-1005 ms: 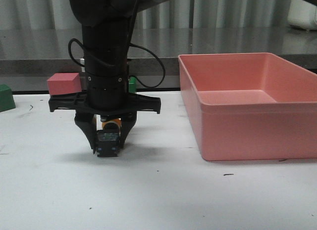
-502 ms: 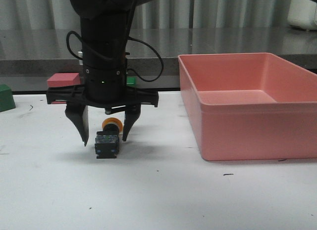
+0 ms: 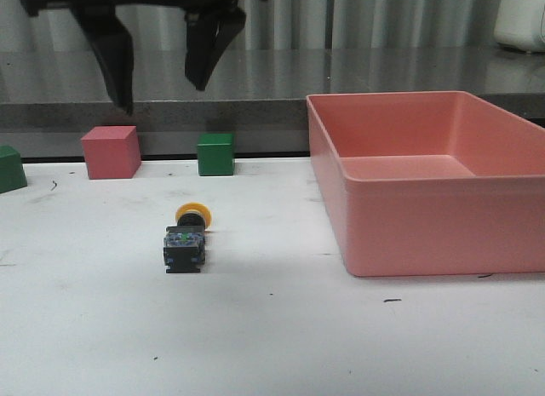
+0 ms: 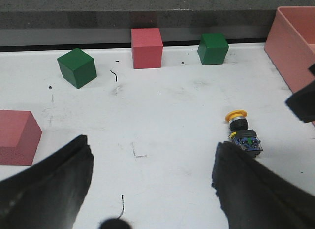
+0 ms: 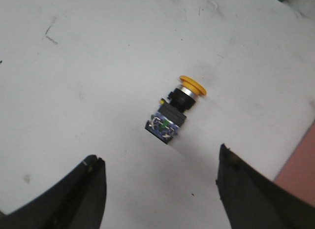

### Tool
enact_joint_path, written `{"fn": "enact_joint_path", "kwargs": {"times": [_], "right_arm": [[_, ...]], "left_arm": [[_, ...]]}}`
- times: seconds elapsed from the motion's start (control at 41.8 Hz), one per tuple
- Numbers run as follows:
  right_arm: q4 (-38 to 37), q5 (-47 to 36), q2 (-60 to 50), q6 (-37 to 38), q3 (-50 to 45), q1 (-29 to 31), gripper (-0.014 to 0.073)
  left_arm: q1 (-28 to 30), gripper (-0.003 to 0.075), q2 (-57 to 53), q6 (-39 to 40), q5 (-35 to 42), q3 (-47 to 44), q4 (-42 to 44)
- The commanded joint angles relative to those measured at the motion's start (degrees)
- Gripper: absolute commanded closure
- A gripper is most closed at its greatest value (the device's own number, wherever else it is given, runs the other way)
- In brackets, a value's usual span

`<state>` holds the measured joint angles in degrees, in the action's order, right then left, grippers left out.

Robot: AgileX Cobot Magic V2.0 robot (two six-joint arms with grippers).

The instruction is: Place and stand button with both arms

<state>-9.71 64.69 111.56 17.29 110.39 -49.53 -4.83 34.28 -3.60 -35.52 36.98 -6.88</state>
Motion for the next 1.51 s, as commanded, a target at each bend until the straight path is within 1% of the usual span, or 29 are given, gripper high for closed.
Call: {"fn": "enact_joint_path", "kwargs": {"times": [0.0, 0.072, 0.191, 0.335, 0.455, 0.622, 0.694, 0.742, 0.885, 0.981, 1.149, 1.34, 1.484], "right_arm": [[-1.2, -3.3, -9.4, -4.8, -5.0, 0.9, 0.009], [-0.8, -4.7, -14.9, -8.7, -11.1, 0.9, 0.009], [-0.8, -7.8, -23.0, -11.6, -19.5, 1.0, 0.0092], [-0.8, -11.0, -32.8, -11.8, -29.1, 2.3, 0.0094], [-0.8, -14.0, -40.9, -11.8, -36.7, 5.0, 0.0094], [-0.7, -15.9, -51.1, -11.8, -45.4, 8.5, 0.0094], [-0.7, -16.0, -55.9, -11.8, -49.1, 9.0, 0.0094], [-0.2, -16.1, -58.3, -11.8, -50.8, 9.0, 0.0094], [4.5, -16.1, -66.5, -11.8, -55.7, 8.9, 0.0095], [5.2, -15.2, -71.4, -12.1, -58.8, 8.9, 0.0095], [5.3, -11.2, -78.9, -12.3, -63.1, 8.9, 0.0095], [5.3, -10.3, -84.2, -12.3, -66.2, 8.9, 0.0095], [5.3, -10.6, -85.3, -12.3, -66.4, 8.9, 0.0095]], "left_arm": [[-0.3, 0.023, 0.4, 0.0, 4.1, 1.6, -0.4], [-0.3, 0.023, 0.4, 0.0, 4.1, 1.6, -0.4], [-0.3, 0.023, 0.4, 0.0, 4.1, 1.6, -0.4], [-0.3, 0.023, 0.4, 0.0, 4.1, 1.6, -0.4], [-0.3, 0.023, 0.4, 0.0, 4.1, 1.6, -0.4], [-0.3, 0.023, 0.4, 0.0, 4.1, 1.6, -0.4], [-0.3, 0.023, 0.4, 0.0, 4.1, 1.6, -0.4], [-0.3, 0.023, 0.4, 0.0, 4.1, 1.6, -0.4], [-0.3, 0.023, 0.4, 0.0, 4.1, 1.6, -0.4], [-0.3, 0.023, 0.4, 0.0, 4.1, 1.6, -0.4], [-0.3, 0.023, 0.4, 0.0, 4.1, 1.6, -0.7], [-0.3, 0.023, 0.4, 0.0, 4.1, 1.6, -0.8], [-0.3, 0.023, 0.4, 0.0, 5.9, 1.6, -0.8]]}}
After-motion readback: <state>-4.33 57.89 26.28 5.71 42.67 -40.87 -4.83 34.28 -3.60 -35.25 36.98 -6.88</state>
